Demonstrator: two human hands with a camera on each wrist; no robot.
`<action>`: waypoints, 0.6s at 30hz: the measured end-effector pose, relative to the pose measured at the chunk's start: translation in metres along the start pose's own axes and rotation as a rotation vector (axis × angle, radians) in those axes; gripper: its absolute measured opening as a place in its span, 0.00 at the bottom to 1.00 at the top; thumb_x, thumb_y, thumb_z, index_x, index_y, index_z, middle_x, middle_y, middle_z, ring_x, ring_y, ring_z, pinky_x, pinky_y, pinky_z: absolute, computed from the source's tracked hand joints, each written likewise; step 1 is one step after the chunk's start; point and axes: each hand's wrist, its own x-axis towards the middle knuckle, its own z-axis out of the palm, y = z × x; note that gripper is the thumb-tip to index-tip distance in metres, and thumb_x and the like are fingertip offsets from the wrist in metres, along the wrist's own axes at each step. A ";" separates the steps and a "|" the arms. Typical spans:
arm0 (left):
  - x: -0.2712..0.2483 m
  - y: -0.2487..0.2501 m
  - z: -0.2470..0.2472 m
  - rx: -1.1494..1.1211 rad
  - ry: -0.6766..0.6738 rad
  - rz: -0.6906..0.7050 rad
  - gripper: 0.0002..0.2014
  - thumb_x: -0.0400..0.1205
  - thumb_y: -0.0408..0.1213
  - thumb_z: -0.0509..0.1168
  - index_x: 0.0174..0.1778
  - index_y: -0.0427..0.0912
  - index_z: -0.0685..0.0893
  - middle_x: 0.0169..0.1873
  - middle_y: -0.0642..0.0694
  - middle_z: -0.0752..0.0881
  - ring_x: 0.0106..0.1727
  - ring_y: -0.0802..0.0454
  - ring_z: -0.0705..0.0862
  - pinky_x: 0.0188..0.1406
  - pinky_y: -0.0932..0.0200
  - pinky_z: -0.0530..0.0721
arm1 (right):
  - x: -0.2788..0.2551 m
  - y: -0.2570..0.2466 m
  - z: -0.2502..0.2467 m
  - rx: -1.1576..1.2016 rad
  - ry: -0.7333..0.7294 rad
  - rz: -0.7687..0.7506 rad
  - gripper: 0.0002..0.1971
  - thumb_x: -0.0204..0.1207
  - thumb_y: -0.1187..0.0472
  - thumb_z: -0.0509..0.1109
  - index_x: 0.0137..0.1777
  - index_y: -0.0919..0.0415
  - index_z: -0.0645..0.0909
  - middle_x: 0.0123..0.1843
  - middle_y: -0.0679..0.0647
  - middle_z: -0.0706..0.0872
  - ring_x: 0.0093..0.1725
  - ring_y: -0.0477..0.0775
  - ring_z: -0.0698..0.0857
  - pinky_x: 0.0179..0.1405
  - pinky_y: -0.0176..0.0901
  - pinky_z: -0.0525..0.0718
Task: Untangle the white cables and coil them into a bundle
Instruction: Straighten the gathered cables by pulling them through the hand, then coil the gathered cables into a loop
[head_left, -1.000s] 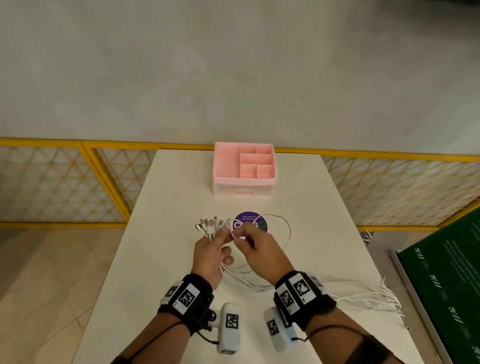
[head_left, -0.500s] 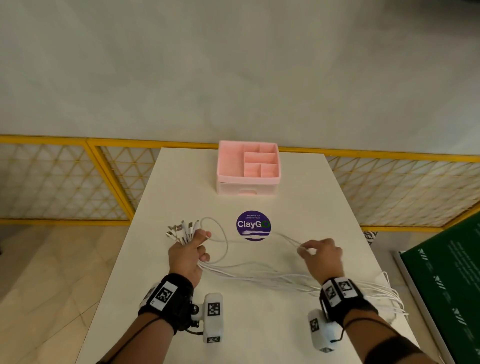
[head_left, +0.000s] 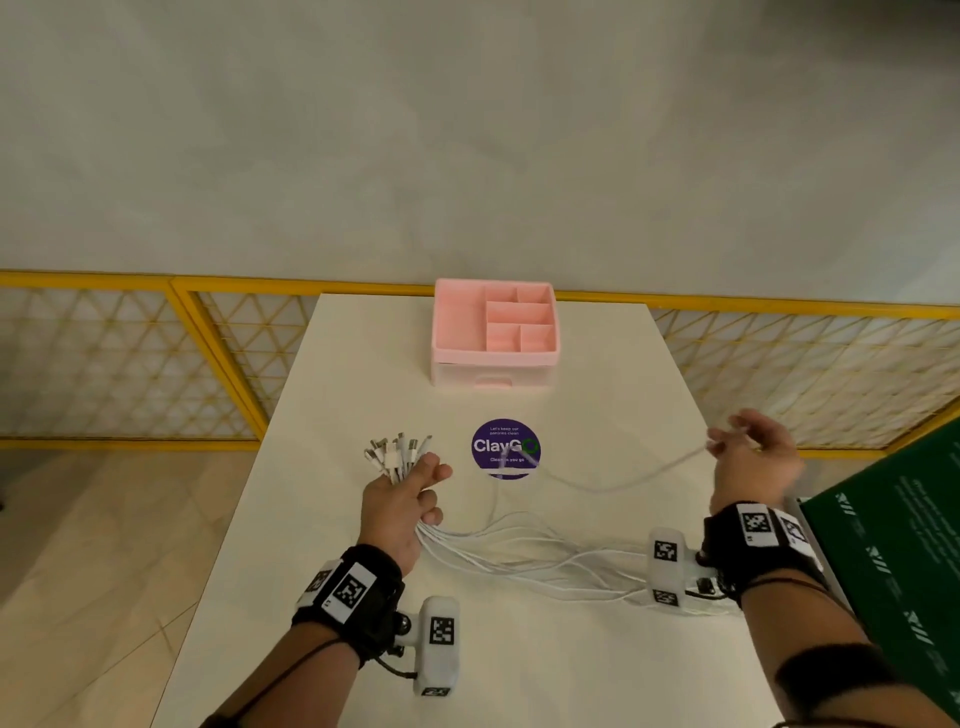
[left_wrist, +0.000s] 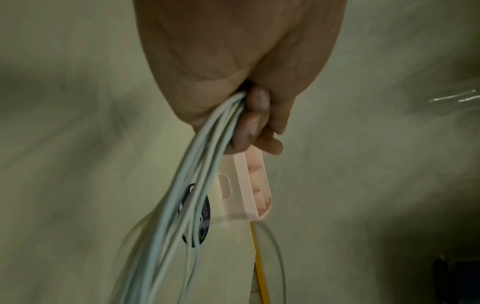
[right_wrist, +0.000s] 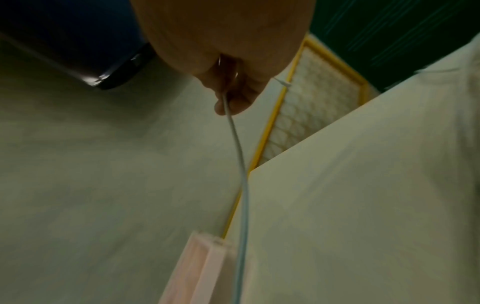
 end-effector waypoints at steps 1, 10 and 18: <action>0.001 0.002 -0.002 -0.034 0.013 0.002 0.06 0.84 0.36 0.70 0.47 0.36 0.85 0.36 0.42 0.88 0.20 0.57 0.66 0.17 0.63 0.68 | 0.005 0.001 -0.012 -0.029 0.077 0.039 0.19 0.78 0.77 0.62 0.54 0.52 0.84 0.55 0.54 0.87 0.46 0.53 0.89 0.48 0.46 0.89; 0.000 -0.003 -0.007 -0.152 0.039 -0.010 0.13 0.86 0.44 0.66 0.44 0.37 0.81 0.21 0.52 0.68 0.17 0.58 0.64 0.15 0.64 0.65 | 0.020 0.068 -0.100 -0.912 -0.099 0.398 0.30 0.77 0.52 0.63 0.81 0.48 0.66 0.72 0.63 0.80 0.65 0.71 0.83 0.66 0.65 0.80; -0.001 0.004 0.012 -0.171 -0.021 0.000 0.15 0.87 0.47 0.64 0.39 0.40 0.78 0.19 0.53 0.68 0.17 0.59 0.64 0.15 0.66 0.64 | -0.028 0.044 0.002 -0.888 -0.345 0.088 0.22 0.80 0.46 0.69 0.68 0.58 0.80 0.61 0.64 0.87 0.62 0.66 0.85 0.61 0.51 0.79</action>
